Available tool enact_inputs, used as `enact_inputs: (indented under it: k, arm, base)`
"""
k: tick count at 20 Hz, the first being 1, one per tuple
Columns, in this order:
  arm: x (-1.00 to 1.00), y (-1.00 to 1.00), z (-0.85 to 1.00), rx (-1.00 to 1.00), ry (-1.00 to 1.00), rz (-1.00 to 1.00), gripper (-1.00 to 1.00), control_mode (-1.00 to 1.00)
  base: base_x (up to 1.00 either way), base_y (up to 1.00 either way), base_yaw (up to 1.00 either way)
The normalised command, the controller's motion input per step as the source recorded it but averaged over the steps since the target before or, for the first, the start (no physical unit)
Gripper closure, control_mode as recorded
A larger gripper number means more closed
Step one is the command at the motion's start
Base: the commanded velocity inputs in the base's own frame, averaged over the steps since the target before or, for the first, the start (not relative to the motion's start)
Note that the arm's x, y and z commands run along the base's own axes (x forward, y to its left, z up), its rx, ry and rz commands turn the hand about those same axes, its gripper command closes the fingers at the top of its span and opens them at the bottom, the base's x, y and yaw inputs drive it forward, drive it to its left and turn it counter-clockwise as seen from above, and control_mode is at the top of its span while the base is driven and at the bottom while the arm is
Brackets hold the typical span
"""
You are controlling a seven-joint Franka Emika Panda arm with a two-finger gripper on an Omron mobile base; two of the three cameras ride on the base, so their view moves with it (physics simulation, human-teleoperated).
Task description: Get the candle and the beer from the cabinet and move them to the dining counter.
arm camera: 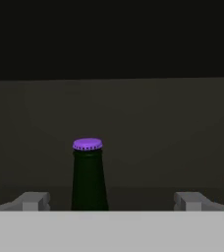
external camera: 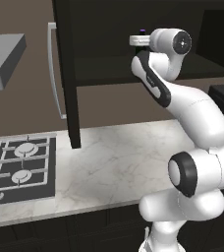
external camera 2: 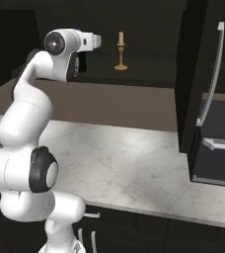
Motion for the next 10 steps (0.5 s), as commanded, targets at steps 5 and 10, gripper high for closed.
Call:
enact_inputs:
  k: [5, 10]
  arm:
    - [0.01, 0.05, 0.00, 0.00, 0.00, 0.00, -1.00, -1.00]
    - [0.02, 0.05, 0.00, 0.00, 0.00, -0.01, -1.00, -1.00]
  base:
    - [0.00, 0.00, 0.00]
    - [0.00, 0.00, 0.00]
